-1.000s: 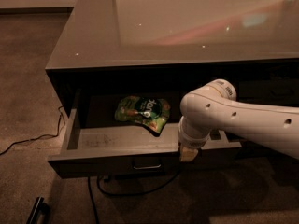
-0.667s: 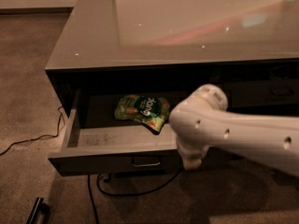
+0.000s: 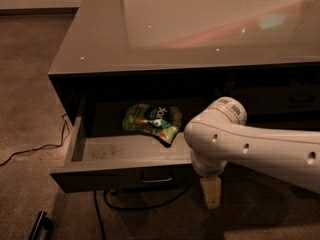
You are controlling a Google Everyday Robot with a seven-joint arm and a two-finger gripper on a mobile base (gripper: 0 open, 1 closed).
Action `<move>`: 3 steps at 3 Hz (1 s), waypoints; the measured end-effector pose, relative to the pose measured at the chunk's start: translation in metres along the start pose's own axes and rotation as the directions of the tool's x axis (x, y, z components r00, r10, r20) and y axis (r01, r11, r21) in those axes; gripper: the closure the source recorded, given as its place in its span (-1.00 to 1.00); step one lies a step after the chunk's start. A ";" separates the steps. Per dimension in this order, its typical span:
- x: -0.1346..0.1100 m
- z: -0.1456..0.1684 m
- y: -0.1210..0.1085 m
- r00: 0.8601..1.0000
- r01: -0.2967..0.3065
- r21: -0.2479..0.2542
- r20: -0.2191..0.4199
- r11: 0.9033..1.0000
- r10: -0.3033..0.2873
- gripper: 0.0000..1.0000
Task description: Open top drawer
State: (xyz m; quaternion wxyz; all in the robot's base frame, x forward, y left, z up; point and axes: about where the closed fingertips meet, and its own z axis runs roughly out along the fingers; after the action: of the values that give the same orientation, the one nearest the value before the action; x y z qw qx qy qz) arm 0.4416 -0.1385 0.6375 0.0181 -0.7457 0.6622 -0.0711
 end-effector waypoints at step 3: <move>-0.014 -0.037 -0.091 0.994 0.059 0.137 0.084 0.989 -0.070 -1.00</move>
Offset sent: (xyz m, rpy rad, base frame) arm 0.0906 0.0321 0.0411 0.1280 -0.1098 0.0965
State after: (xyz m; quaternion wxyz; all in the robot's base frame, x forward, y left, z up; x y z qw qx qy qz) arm 0.5247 -0.1110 0.6843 0.0950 -0.7663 0.6300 -0.0830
